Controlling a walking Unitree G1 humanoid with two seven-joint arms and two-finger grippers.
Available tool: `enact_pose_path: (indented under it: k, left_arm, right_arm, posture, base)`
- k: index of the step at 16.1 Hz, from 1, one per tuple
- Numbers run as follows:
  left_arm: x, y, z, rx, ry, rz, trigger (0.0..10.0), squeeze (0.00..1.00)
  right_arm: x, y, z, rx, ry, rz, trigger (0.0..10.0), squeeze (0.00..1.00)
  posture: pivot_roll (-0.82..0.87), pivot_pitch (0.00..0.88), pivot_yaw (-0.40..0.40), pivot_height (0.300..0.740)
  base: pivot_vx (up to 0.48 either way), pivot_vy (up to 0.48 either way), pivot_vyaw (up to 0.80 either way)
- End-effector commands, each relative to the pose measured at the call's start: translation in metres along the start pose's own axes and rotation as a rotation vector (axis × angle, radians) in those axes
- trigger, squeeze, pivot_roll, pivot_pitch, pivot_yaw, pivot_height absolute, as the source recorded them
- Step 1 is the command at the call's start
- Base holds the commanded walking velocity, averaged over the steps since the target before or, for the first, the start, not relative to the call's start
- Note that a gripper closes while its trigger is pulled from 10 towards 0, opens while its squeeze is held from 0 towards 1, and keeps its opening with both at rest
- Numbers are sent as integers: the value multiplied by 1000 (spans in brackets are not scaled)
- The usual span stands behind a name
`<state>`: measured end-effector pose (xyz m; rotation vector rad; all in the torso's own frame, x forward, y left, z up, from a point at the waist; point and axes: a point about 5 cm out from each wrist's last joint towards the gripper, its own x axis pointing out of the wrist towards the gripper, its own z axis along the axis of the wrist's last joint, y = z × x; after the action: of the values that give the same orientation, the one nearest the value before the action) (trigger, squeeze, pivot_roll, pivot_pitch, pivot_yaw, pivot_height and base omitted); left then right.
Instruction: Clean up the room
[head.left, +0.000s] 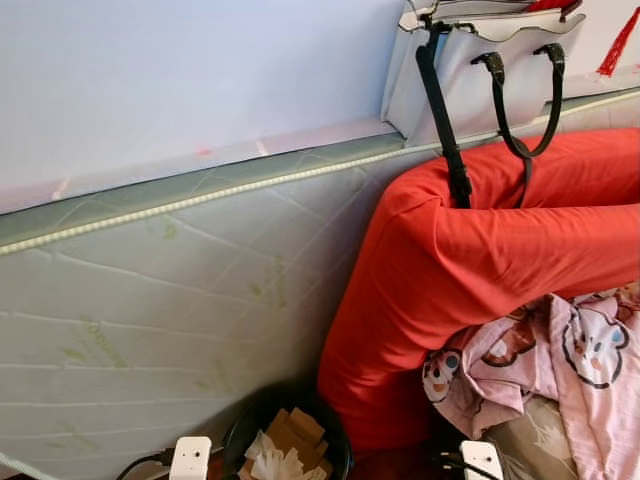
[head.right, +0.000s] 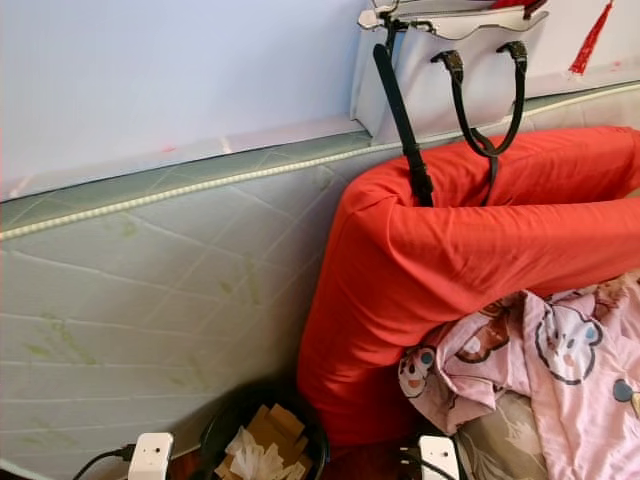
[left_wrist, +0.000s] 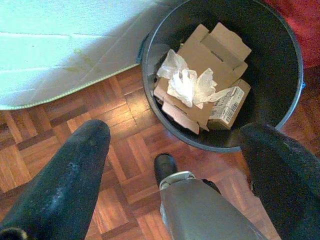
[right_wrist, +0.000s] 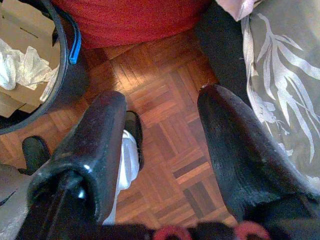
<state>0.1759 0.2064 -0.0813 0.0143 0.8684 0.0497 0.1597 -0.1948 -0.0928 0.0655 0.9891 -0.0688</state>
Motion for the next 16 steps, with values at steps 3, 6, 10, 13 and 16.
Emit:
enact_pose_path:
  k: [3,6,10,13,16]
  left_arm:
    - [-1,0,-3,-17,13,5,10000,0]
    - [-1,0,-3,-21,13,6,10000,0]
    - [-1,-1,-4,-27,12,5,10000,0]
    - [-1,0,-4,-27,13,7,10000,0]
    - [-1,0,-4,-27,13,6,10000,0]
  right_arm:
    - [0,-4,2,11,-13,-8,10000,0]
    - [0,-5,3,6,-14,-6,10000,0]
    - [0,-6,3,5,-17,-3,10000,0]
    - [0,-5,3,8,-18,0,10000,0]
    - [0,-5,4,20,-26,6,10000,0]
  posture:
    - [-83,0,-39,740]
    - [-79,0,-45,740]
    - [-83,0,-46,740]
    - [-82,0,-48,740]
    - [-82,0,-47,740]
  base:
    - [0,0,0]
    - [0,0,0]
    - [-74,0,0]
    - [-301,0,0]
    - [-326,0,0]
